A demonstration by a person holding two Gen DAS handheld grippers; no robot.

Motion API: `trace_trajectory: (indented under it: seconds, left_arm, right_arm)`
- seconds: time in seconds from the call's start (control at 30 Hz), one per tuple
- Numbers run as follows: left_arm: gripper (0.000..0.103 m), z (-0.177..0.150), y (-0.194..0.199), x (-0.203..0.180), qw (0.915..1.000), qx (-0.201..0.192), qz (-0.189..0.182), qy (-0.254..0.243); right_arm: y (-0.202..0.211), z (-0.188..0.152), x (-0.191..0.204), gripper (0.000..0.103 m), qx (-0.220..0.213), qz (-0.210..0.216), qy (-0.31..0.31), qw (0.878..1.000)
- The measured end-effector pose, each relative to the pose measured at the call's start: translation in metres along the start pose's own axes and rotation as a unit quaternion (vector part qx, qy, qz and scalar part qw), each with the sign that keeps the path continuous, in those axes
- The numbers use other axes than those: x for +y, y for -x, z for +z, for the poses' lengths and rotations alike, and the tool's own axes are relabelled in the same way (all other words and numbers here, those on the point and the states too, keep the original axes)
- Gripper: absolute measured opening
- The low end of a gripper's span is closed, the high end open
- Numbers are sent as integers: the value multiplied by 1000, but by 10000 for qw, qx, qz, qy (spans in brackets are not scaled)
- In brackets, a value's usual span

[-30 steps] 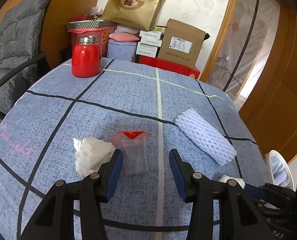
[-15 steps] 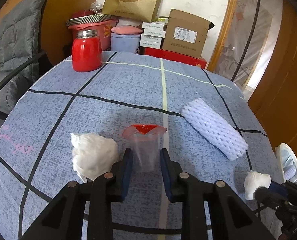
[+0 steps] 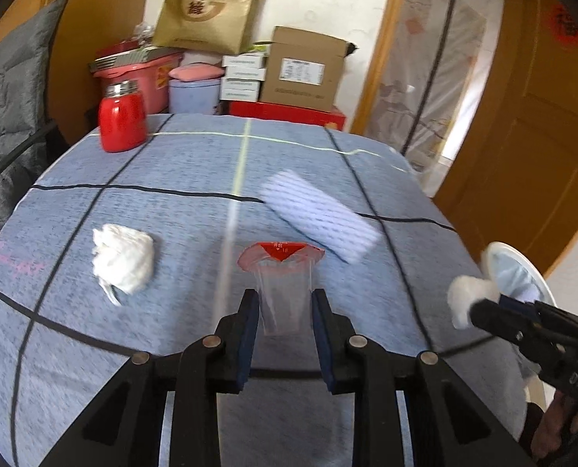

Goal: Collect trash
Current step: 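Carry the tissue and the cup over the wastebasket with both tools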

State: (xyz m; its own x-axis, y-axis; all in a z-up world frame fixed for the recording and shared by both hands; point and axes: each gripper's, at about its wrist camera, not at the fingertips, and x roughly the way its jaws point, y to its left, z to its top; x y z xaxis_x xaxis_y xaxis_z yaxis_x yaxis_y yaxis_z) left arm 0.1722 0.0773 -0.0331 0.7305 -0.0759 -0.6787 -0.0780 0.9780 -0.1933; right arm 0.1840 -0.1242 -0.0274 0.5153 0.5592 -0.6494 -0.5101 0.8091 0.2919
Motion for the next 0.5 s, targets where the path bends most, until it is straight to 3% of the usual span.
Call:
trace_trajectory:
  seconds: [0.5]
  left_arm:
    - [28,-13,26,-80,9955,-40,-754,-581]
  right_arm:
    - [65,-24,-30,25,-282,-448,-344,9980]
